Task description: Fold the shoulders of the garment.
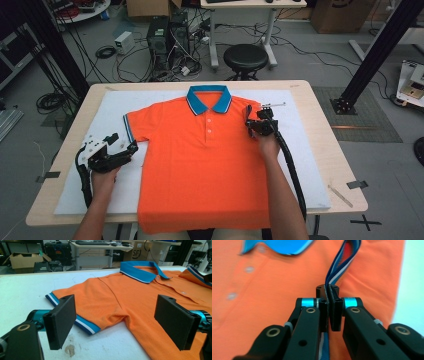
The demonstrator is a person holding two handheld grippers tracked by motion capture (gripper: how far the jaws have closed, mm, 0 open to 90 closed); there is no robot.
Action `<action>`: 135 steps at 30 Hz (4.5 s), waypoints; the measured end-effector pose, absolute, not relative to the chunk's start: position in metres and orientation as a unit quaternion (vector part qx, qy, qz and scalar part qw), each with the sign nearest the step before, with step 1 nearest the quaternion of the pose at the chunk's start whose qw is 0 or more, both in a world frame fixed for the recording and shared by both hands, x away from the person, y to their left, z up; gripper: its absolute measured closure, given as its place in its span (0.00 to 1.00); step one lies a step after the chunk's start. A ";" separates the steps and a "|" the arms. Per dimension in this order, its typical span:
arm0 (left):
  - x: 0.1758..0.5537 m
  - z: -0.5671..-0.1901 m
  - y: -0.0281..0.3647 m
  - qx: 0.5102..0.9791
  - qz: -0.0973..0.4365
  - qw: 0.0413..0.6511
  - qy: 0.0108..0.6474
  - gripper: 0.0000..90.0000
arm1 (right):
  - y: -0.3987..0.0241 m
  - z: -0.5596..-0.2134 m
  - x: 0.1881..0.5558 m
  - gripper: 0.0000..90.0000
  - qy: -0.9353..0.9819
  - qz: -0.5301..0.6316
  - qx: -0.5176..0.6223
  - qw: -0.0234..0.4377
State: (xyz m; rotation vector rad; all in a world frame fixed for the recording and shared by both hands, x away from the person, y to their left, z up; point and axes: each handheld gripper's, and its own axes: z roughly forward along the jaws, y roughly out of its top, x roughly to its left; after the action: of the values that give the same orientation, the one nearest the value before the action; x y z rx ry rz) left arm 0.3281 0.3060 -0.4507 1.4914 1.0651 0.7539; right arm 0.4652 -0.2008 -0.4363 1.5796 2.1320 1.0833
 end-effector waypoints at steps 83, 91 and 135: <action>0.439 -0.449 0.295 0.708 0.261 0.337 0.563 0.76 | -0.303 -0.426 0.359 0.24 0.724 0.428 0.480 0.251; 0.437 -0.431 0.276 0.696 0.268 0.396 0.536 0.91 | -0.303 -0.426 0.360 0.24 0.723 0.429 0.480 0.250; 0.459 -0.427 0.192 0.743 0.191 0.436 0.470 0.44 | -0.308 -0.422 0.357 0.24 0.715 0.443 0.480 0.248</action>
State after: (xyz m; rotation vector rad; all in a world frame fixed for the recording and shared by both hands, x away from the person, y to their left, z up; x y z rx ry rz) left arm 0.4595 0.1924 -0.4272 1.8490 1.1699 0.4758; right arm 0.3568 -0.3084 -0.4219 1.3086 1.9497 1.2081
